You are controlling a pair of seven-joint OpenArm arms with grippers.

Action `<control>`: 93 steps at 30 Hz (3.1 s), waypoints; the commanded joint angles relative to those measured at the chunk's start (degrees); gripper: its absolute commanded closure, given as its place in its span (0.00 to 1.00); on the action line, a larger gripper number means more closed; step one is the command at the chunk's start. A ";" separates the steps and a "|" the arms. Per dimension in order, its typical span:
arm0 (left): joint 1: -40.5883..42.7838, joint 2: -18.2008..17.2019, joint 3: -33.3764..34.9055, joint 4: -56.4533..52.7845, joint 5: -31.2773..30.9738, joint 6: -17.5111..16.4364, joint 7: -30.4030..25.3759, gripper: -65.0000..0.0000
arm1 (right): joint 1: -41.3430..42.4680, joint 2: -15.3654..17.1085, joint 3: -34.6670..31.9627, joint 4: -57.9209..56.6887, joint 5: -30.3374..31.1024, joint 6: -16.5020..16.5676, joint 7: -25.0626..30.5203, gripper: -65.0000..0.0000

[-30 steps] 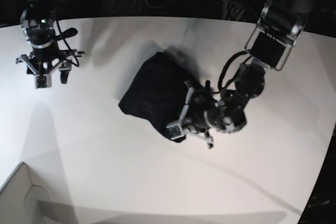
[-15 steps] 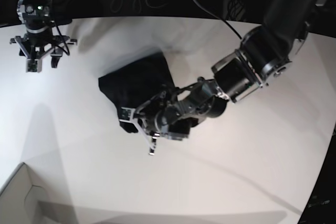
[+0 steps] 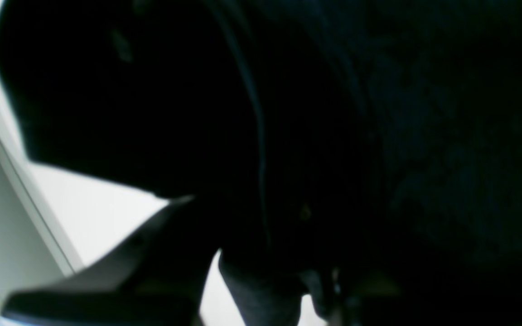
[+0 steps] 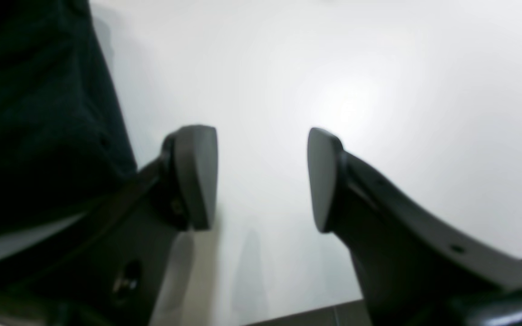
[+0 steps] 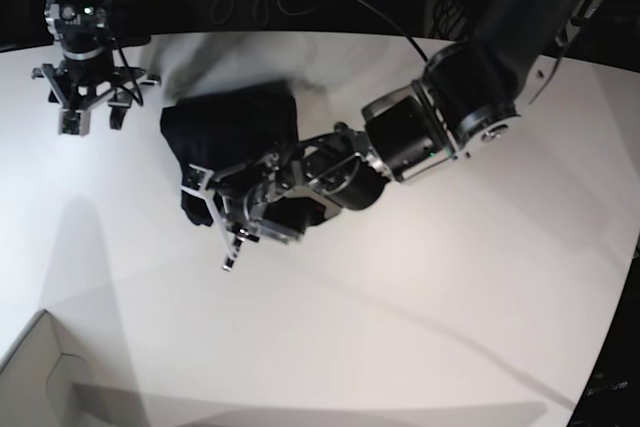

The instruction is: Layout the t-shirt on the table in an organized manner, then fold the t-shirt properly

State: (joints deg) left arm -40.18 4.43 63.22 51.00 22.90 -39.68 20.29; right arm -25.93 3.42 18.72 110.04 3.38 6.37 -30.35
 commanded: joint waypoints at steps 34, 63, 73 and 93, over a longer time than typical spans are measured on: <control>-5.22 -5.52 -22.30 14.89 0.09 -0.32 3.05 0.21 | 2.86 0.49 -4.17 1.04 0.01 -0.09 1.47 0.51; 42.69 -21.52 -77.24 47.33 -0.52 -0.32 16.41 0.21 | 7.34 0.32 -16.30 -7.49 0.01 -0.17 1.56 0.52; 45.77 -17.48 -81.55 50.58 -1.49 -0.32 18.61 0.21 | 5.41 0.23 -8.74 -2.48 0.27 -0.35 1.56 0.52; 59.39 -3.94 -108.10 64.47 -11.07 -0.32 28.28 1.00 | -3.03 -10.67 27.30 -0.98 0.36 19.43 1.47 1.00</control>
State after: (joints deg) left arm 19.14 0.80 -44.66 114.52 12.34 -40.25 49.74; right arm -28.60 -7.70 45.63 108.44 3.29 25.80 -29.80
